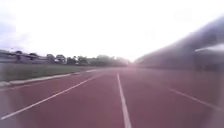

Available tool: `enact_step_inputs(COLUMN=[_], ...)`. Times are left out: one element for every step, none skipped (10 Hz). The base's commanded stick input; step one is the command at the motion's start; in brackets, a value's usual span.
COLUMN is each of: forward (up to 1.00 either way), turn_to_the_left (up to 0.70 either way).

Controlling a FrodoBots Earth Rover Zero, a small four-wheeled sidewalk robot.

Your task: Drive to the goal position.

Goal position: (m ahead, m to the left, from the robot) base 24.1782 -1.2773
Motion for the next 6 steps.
enact_step_inputs(forward=[0.70, 0.70, 0.70, 0.70, 0.70, 0.70], turn_to_the_left=[0.00, 0.00, 0.00, 0.00, 0.00, 0.00])
